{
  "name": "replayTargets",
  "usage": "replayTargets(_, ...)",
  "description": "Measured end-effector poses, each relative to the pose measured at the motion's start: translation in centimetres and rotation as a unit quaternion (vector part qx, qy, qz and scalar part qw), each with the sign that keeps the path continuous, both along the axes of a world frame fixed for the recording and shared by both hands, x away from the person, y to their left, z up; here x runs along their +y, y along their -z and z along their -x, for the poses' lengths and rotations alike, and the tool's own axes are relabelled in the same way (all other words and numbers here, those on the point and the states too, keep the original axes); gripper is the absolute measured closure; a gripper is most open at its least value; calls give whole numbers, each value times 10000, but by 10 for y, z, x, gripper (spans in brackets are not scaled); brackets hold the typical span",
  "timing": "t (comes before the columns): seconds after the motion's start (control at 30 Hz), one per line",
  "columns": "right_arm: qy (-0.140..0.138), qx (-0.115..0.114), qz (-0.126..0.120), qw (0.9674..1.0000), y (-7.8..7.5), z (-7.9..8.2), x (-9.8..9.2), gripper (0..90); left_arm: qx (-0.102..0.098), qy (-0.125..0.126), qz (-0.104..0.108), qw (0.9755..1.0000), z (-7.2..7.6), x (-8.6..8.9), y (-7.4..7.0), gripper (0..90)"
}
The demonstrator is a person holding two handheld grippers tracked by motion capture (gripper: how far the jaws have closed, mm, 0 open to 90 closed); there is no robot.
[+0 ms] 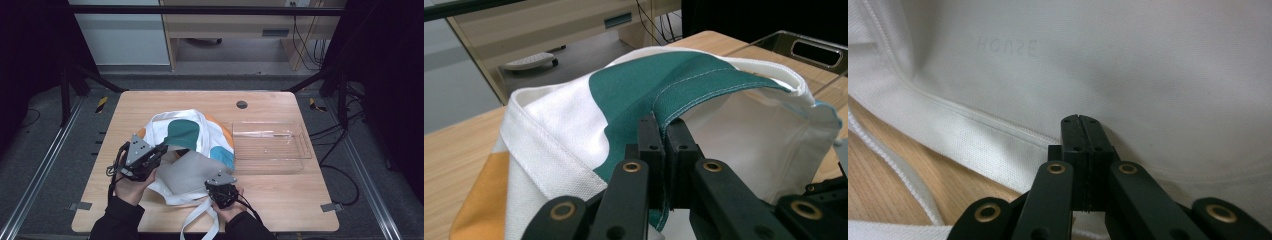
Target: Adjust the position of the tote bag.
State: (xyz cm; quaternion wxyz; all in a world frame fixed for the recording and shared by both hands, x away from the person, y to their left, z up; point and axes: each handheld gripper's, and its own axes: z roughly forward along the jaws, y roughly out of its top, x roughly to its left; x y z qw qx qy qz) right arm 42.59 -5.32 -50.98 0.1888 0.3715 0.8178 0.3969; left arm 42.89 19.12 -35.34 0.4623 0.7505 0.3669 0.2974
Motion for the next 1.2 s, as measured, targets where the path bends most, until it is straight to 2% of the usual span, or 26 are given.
replayTargets(0.13, 5, -9, 14, 10000, 0, 0, 0, 900, -52, -27, 103, 9999, -3, 1, -9, 875)
replayTargets(0.5, 8, -20, 44, 10000, 0, 0, 1, 900, -197, -104, 163, 9996, -16, -4, -37, 876)
replayTargets(0.53, 3, -21, 44, 10000, 0, 0, 1, 900, -267, -115, 155, 9995, -19, -5, -40, 877)
replayTargets(0.57, 4, -18, 42, 10000, 0, 0, 1, 900, -205, -129, 158, 9996, -20, -6, -41, 877)
replayTargets(0.67, -8, -21, 56, 10000, 0, 0, 1, 900, -201, -163, 182, 9995, -27, -8, -46, 877)
replayTargets(0.93, -16, -22, 66, 10000, 0, 0, 1, 900, -155, -275, 299, 9991, -40, -10, -51, 878)
replayTargets(1.2, -13, -34, 94, 9999, 0, 1, 2, 900, -163, -378, 298, 9987, -49, -9, -56, 879)
